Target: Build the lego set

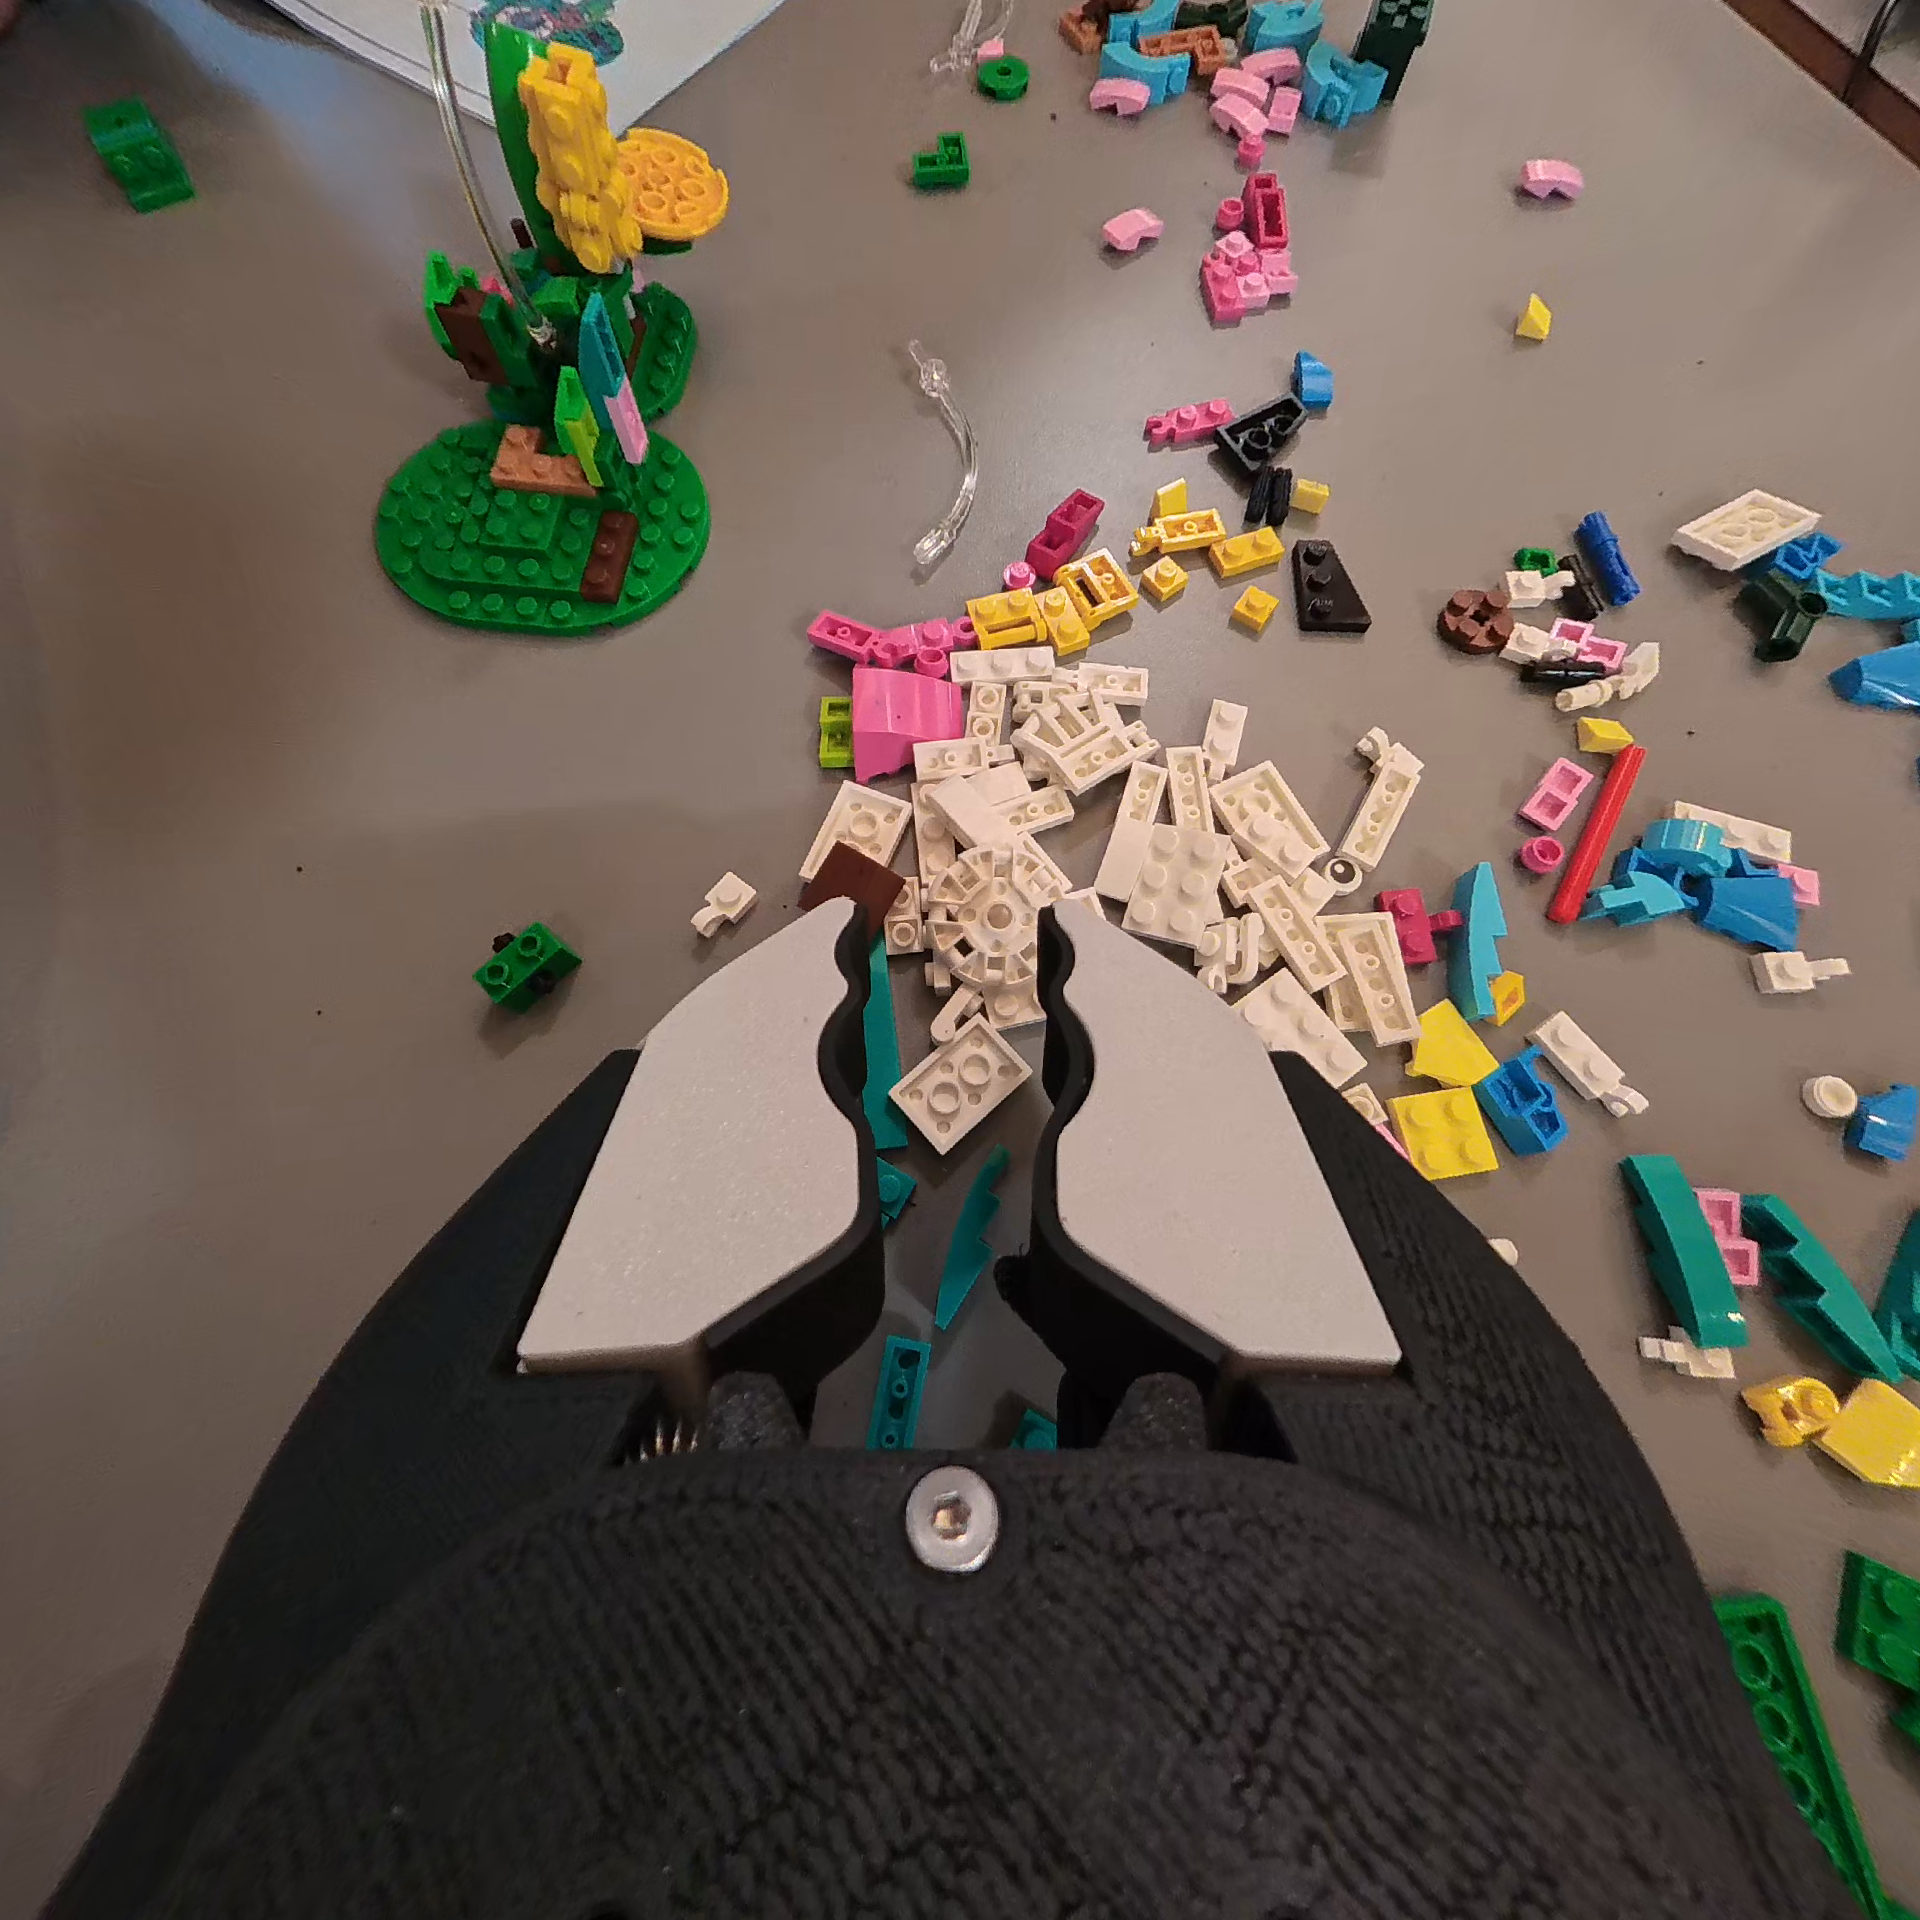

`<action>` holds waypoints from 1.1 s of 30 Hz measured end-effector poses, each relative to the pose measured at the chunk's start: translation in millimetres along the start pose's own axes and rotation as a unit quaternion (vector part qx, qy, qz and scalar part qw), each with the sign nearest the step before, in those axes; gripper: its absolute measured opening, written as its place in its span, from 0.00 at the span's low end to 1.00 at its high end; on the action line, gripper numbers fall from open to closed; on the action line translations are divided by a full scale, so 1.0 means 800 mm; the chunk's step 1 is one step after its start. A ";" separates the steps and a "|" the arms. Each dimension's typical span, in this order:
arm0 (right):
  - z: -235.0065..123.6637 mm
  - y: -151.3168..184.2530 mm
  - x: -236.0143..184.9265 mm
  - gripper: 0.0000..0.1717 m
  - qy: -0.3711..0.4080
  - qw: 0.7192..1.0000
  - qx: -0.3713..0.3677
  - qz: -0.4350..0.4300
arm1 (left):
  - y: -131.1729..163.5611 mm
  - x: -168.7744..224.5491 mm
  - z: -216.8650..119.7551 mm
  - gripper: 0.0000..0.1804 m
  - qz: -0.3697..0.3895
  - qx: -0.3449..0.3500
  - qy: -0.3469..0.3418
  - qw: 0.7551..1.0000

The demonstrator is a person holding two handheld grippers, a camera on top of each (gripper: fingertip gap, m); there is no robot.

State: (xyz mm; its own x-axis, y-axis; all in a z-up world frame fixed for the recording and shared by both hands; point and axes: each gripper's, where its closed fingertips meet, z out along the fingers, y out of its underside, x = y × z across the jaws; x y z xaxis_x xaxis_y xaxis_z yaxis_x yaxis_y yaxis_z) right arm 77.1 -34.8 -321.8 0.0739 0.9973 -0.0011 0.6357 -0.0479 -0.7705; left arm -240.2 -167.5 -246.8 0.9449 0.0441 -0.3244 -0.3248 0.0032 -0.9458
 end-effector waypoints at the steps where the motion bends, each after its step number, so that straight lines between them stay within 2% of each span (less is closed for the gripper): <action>1: 0.000 0.000 0.000 0.17 0.000 1.000 0.000 0.000 | 0.000 0.000 0.000 0.00 0.000 0.000 0.000 1.000; 28: 0.001 0.002 0.002 0.17 0.005 1.000 -0.004 -0.005 | 0.000 -0.002 -0.003 0.00 0.000 0.000 0.000 1.000; 33: -0.002 -0.015 0.024 0.15 0.058 0.998 0.015 -0.004 | -0.001 0.002 -0.003 0.00 -0.006 0.002 0.011 1.000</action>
State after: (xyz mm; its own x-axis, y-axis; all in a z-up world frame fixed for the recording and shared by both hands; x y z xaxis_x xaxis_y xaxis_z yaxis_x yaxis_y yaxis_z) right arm 72.3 -15.5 -311.7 0.1583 0.9843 0.0778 0.6142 -0.0365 -0.7883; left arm -238.3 -169.6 -246.9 0.9493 0.0223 -0.3135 -0.3137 0.0085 -0.9495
